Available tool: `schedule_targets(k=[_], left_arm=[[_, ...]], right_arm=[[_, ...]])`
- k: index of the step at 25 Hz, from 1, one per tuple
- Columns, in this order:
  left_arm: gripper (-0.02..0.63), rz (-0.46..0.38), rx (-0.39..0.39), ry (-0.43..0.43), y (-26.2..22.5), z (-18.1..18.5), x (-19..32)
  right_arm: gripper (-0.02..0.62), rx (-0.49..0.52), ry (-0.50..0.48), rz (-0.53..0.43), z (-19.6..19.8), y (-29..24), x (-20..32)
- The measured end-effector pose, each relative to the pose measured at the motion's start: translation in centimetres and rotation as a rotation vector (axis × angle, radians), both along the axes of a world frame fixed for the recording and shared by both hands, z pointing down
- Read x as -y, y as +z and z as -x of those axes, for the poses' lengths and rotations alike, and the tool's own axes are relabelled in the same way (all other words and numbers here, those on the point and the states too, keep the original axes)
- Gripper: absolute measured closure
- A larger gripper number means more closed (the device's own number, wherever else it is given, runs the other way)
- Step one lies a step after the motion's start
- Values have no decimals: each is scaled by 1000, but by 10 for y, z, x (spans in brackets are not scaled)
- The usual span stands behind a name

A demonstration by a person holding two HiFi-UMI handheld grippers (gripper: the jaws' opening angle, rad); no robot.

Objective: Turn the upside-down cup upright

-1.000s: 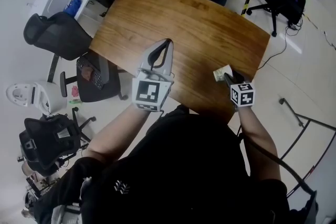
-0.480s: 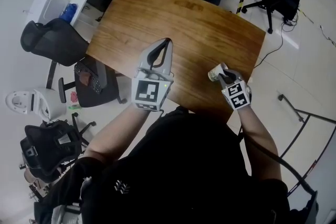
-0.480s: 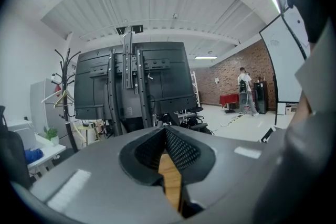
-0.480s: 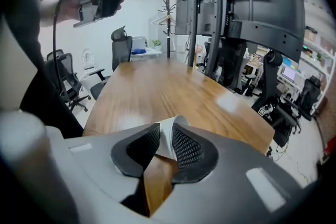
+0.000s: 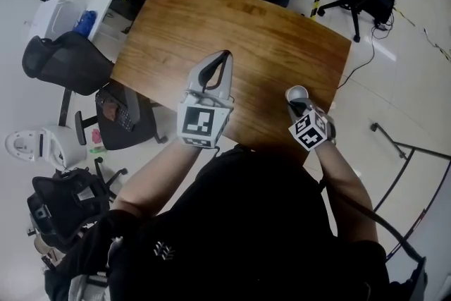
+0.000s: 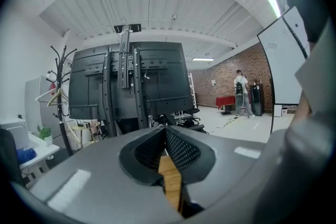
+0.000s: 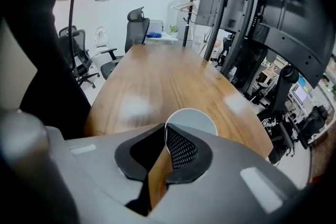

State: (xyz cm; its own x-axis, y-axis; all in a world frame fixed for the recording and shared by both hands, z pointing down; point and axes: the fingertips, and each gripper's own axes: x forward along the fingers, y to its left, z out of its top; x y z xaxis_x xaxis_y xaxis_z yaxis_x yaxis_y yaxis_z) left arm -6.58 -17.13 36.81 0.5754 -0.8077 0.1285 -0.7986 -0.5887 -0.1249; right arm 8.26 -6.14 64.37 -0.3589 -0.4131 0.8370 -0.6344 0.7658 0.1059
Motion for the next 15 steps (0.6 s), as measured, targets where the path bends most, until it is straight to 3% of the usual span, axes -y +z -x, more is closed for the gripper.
schedule_targets(k=[3, 6, 10, 13, 15], left_arm=[[606, 5, -1, 6, 2, -1, 2], [606, 12, -2, 13, 3, -2, 4], [606, 31, -8, 35, 10, -5, 5], [606, 56, -12, 56, 20, -11, 4], [606, 69, -15, 75, 28, -19, 3]], right_arm=[[569, -3, -12, -4, 5, -1, 0], [499, 22, -4, -14, 10, -8, 3], [499, 54, 35, -54, 6, -21, 5], [499, 171, 125, -151, -5, -46, 9], [524, 301, 252, -276, -23, -76, 14]])
